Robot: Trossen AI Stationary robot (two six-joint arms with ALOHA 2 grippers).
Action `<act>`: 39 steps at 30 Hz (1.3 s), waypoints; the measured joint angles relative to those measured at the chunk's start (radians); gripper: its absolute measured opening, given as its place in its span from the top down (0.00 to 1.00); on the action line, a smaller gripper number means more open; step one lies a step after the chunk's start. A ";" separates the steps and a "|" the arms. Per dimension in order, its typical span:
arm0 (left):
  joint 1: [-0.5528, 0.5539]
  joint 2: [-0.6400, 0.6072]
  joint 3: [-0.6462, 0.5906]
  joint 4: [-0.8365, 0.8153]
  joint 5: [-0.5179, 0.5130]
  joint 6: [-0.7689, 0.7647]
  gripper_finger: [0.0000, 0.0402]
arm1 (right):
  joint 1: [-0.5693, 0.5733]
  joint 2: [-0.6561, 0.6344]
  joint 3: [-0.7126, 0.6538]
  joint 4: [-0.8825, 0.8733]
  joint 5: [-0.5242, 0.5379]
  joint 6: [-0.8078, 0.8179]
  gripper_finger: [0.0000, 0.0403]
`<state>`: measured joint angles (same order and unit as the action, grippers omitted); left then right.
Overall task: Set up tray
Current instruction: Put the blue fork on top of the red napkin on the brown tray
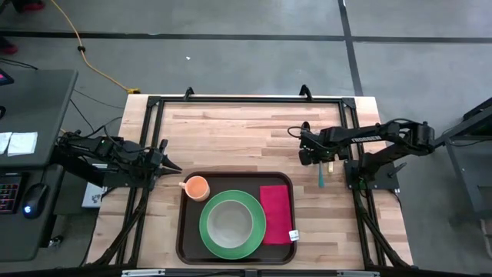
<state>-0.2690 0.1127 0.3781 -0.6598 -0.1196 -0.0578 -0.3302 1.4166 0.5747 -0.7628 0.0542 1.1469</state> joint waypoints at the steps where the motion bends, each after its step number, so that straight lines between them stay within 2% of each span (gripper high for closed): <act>1: 0.000 0.000 0.000 0.000 0.000 0.000 0.82 | 0.000 0.000 0.000 0.000 0.000 0.000 0.74; 27: 0.000 0.000 0.000 0.007 -0.001 0.000 0.82 | 0.000 0.000 0.000 -0.003 0.007 0.000 0.99; 39: 0.000 0.000 0.000 0.006 -0.001 0.000 0.82 | 0.001 0.000 0.000 -0.003 0.003 0.011 0.99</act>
<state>-0.2691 0.1127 0.3779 -0.6533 -0.1207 -0.0578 -0.3294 1.4166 0.5751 -0.7654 0.0567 1.1577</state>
